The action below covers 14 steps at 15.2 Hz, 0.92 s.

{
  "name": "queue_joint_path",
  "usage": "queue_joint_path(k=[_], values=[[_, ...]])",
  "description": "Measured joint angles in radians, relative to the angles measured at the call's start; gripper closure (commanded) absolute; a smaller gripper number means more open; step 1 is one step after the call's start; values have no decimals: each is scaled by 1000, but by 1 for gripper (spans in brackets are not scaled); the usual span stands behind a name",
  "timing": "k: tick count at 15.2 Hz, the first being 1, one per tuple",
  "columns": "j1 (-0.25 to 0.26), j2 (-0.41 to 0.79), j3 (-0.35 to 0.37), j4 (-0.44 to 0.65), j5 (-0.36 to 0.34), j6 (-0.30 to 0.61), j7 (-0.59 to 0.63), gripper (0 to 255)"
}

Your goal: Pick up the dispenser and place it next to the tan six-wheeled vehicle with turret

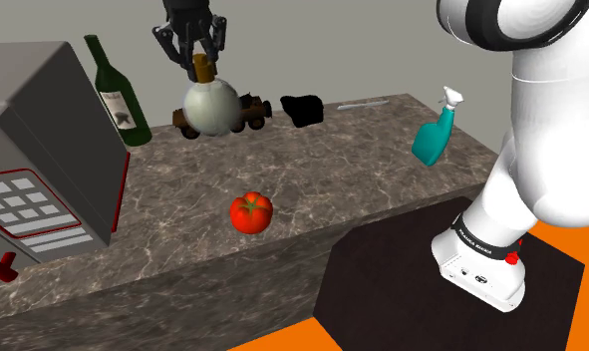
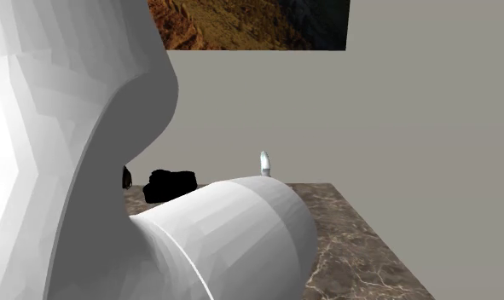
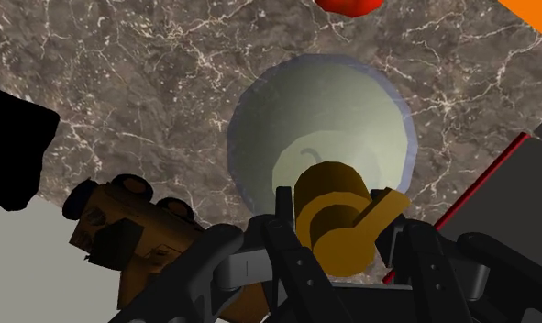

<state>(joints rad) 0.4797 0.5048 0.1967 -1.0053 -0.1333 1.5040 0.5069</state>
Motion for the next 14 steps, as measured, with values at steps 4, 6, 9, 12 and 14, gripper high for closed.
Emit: queue_joint_path(k=[4, 6, 9, 12, 14], values=[[-11, -35, 1, -110, 6, 75, 3, 255], [-13, -37, 1, -142, 6, 104, 6, 255], [-17, -46, 1, -194, 7, 148, 7, 255], [-22, -59, 1, -257, 9, 197, 10, 255], [-25, -65, 1, -290, 10, 225, 10, 255]])
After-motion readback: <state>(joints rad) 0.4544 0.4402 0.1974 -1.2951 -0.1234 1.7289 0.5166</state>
